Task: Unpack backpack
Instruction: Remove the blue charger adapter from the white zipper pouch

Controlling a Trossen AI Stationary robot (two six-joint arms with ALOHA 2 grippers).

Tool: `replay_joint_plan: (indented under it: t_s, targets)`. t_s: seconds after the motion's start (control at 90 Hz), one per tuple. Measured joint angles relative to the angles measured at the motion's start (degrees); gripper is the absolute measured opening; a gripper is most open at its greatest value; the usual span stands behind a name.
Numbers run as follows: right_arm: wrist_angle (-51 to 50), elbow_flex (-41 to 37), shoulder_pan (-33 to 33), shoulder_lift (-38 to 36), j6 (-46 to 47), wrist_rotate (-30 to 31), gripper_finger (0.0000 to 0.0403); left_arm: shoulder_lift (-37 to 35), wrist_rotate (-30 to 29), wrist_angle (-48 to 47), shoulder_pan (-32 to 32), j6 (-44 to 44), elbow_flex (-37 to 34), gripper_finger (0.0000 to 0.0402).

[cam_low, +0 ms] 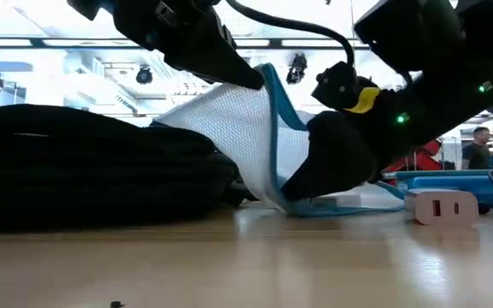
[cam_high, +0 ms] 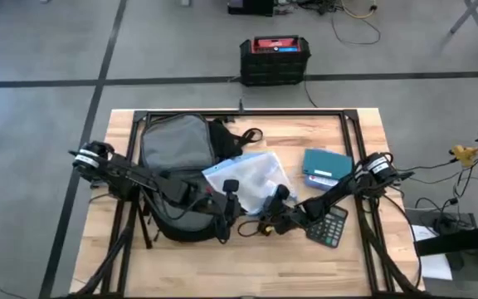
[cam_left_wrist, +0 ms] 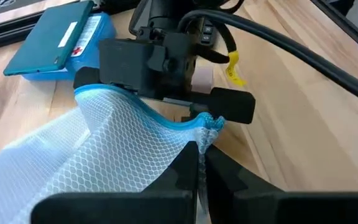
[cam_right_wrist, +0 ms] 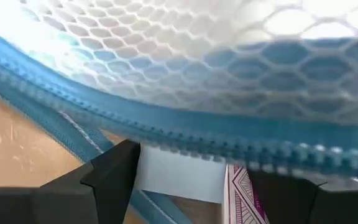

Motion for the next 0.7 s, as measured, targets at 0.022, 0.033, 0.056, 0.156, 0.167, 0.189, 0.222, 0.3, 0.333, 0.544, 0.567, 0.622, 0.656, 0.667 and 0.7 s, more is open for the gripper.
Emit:
replay_joint_plan:
  t_s: [0.022, 0.033, 0.056, 0.156, 0.167, 0.189, 0.222, 0.3, 0.333, 0.544, 0.567, 0.622, 0.656, 0.667, 0.7]
  targets:
    - [0.27, 0.0, -0.15, 0.25, -0.01, 0.13, 0.0264, 0.0, 0.0, 0.02, 0.0, 0.0, 0.0, 0.0]
    - [0.4, 0.0, -0.26, 0.36, -0.02, 0.22, 0.0264, 0.0, 0.0, 0.01, 0.0, 0.0, 0.0, 0.0]
    - [0.51, 0.03, -0.41, 0.48, -0.01, 0.43, 0.0262, 0.0, -0.01, 0.0, 0.0, 0.0, 0.0, 0.0]
    - [0.96, 0.07, -0.76, 1.22, -0.03, 1.08, 0.0248, 0.0, -0.07, -0.05, 0.02, -0.01, 0.0, 0.0]
    - [0.96, 0.08, -0.74, 1.25, -0.13, 1.07, 0.0246, 0.0, -0.07, -0.06, 0.02, -0.02, 0.0, 0.0]
    - [0.96, 0.09, -0.73, 1.29, -0.35, 1.04, 0.024, 0.0, -0.06, -0.13, 0.02, -0.02, 0.0, 0.0]
    - [0.94, 0.09, -0.68, 1.29, -0.75, 1.0, 0.023, 0.0, -0.07, -0.29, 0.02, -0.02, 0.0, 0.0]
    - [0.26, 0.06, -0.06, 0.41, -2.42, 0.66, 0.0201, 0.0, -0.07, -0.4, 0.0, -0.02, 0.0, 0.0]
    - [-0.26, -0.05, 0.29, -0.11, -3.13, 0.38, 0.0188, 0.0, -0.07, -0.44, 0.01, -0.03, 0.0, 0.0]
    - [-9.83, -0.17, 2.67, -7.26, -4.44, -5.7, 0.0166, 0.0, -0.17, -1.28, 0.02, -0.04, 0.0, 0.0]
    - [-11.53, -0.15, 2.94, -8.25, -4.36, -6.64, 0.0166, 0.0, -0.21, -1.31, 0.02, -0.04, 0.0, 0.0]
    - [-15.77, -0.15, 3.68, -10.44, -4.31, -9.44, 0.0166, 0.0, -0.22, -1.45, 0.02, -0.13, 0.0, 0.0]
    - [-18.3, -0.15, 4.25, -11.84, -4.31, -11.57, 0.0166, -0.01, -0.26, -1.66, 0.02, -0.34, 0.0, 0.0]
    - [-19.22, -0.15, 4.46, -12.31, -4.28, -12.37, 0.0166, -0.02, -0.27, -1.78, 0.02, -0.4, 0.0, 0.0]
    - [-21.61, -0.15, 5.23, -13.68, -4.26, -15.08, 0.0166, 0.0, -0.33, -2.25, 0.02, -0.63, 0.0, 0.0]
